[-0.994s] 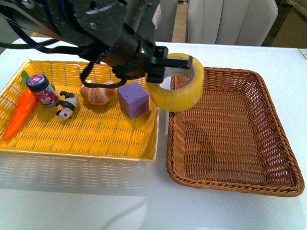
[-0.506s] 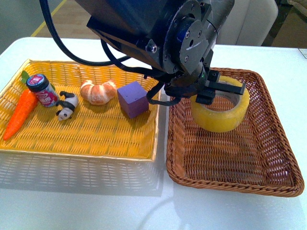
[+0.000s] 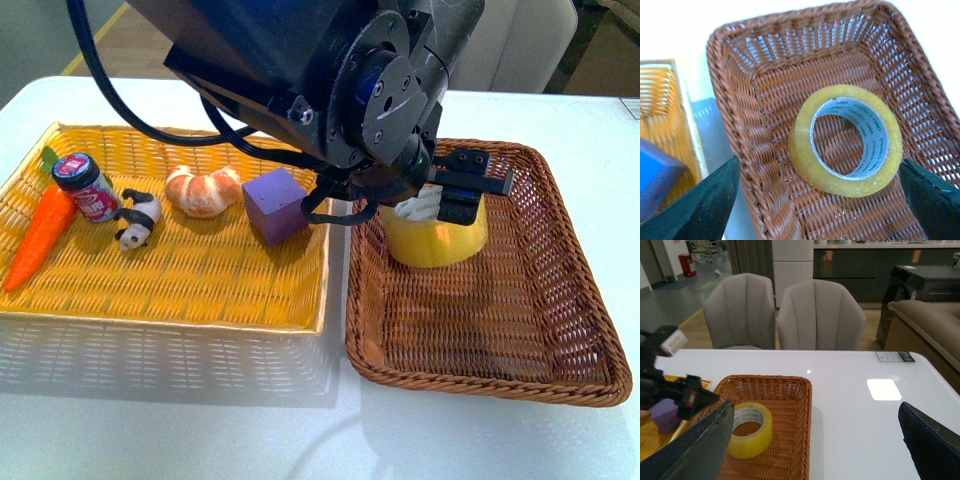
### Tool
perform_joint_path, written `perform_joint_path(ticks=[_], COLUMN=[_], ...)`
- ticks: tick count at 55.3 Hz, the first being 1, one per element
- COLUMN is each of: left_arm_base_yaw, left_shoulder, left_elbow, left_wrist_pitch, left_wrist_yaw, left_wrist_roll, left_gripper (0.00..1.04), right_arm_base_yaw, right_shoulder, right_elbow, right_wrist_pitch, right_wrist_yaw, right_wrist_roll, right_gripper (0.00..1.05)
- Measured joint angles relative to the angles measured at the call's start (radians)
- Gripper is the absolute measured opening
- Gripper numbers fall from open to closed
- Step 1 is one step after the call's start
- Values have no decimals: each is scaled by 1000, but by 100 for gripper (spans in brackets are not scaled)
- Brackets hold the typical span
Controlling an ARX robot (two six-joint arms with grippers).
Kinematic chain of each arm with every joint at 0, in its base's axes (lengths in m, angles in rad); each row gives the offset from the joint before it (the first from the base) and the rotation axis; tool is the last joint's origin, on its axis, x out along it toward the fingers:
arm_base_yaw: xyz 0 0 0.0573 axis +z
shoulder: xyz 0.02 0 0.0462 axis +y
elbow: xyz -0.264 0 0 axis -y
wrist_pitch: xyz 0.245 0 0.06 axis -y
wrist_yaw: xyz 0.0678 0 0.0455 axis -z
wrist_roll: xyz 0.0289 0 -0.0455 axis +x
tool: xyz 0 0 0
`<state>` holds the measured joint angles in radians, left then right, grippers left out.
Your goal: Move tape to another basket
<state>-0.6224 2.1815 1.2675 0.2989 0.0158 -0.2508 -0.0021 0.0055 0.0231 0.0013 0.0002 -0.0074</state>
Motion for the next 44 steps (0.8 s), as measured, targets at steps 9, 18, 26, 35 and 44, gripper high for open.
perform_joint_path(ticks=[9, 18, 26, 35, 44], left_arm_base_yaw=[72, 176, 194, 187, 296], left_shoulder=[-228, -468, -511, -492, -669], left_elbow=[-240, -518, -574, -724, -929], left_wrist_pitch=[155, 270, 274, 721, 876], left_wrist_yaw=[13, 45, 53, -338, -337], left_wrist_roll=[-20, -55, -70, 115, 216], left_gripper=[96, 96, 96, 75, 41], right_arm_base_yaw=[0, 0, 0, 0, 0], right_shoulder=[0, 0, 0, 0, 0], right_elbow=[0, 0, 0, 0, 0], right_wrist_pitch=[0, 0, 0, 0, 0], right_wrist_yaw=[0, 0, 0, 0, 0], right_wrist_roll=[0, 0, 0, 0, 0], right_gripper=[96, 96, 96, 96, 96])
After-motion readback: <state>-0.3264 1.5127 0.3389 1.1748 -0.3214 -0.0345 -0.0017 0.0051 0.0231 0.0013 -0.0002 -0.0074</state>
